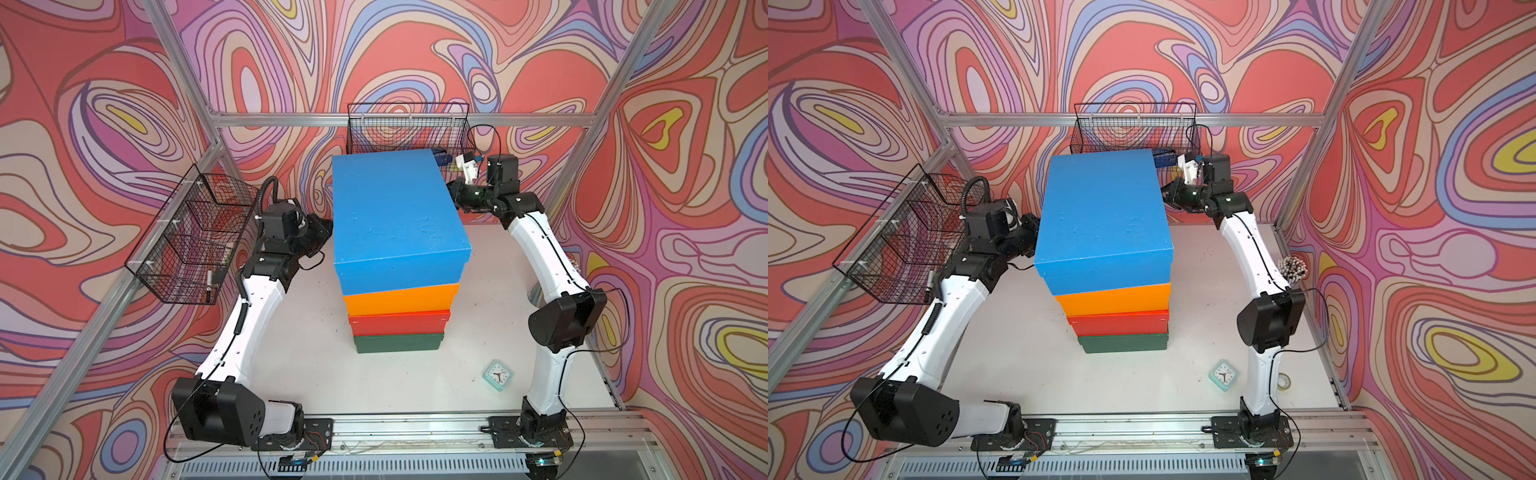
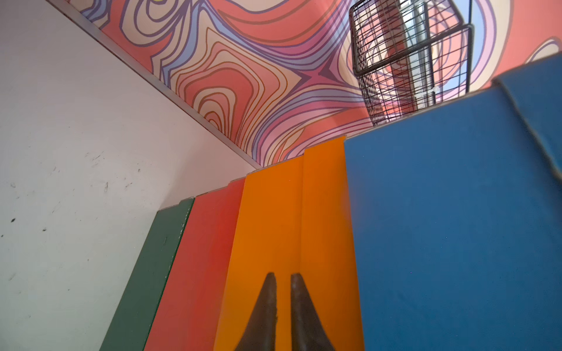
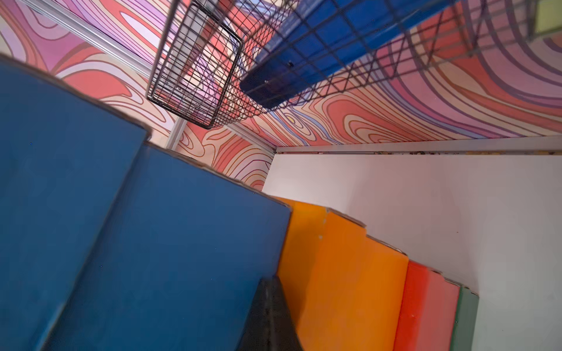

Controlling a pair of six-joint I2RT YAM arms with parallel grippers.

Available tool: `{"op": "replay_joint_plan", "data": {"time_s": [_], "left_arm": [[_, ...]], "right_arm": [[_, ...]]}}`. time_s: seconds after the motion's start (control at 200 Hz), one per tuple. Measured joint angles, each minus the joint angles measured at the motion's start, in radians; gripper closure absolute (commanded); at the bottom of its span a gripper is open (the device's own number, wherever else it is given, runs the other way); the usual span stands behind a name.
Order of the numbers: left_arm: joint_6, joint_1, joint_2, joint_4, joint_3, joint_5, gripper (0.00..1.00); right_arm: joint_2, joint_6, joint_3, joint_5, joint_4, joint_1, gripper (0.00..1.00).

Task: Stack the shoeboxes
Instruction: Adjust the shoebox.

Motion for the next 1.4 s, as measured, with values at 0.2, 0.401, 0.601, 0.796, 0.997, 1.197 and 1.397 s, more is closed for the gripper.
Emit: {"op": "replay_joint_plan", "data": {"time_s": [0.2,0.401,0.601,0.796,0.997,1.197,1.397], "left_arm": [[-0.002,0.0,0.132,0.028,0.108,0.003,0.88],[-0.002,0.0,0.234,0.028,0.233,0.018,0.88],[-0.002,0.0,0.266,0.025,0.304,0.018,0.88],[-0.003,0.0,0.315,0.023,0.374,0.024,0.88],[-0.019,0.004,0.348,0.023,0.389,0.042,0.88],[-0.033,0.004,0.354,0.023,0.392,0.054,0.88],[-0.04,-0.005,0.377,0.028,0.433,0.061,0.88]], "right_arm": [[-0.08,-0.009,-0.106,0.043,0.034,0.0,0.98],[-0.119,-0.035,-0.148,0.085,0.014,0.0,0.98],[-0.122,-0.043,-0.157,0.101,0.002,0.0,0.98],[-0.122,-0.043,-0.164,0.105,-0.01,0.0,0.98],[-0.122,-0.042,-0.164,0.105,-0.012,0.0,0.98],[-0.122,-0.038,-0.164,0.105,-0.012,0.0,0.98],[-0.122,-0.034,-0.164,0.105,-0.012,0.0,0.98]]}}
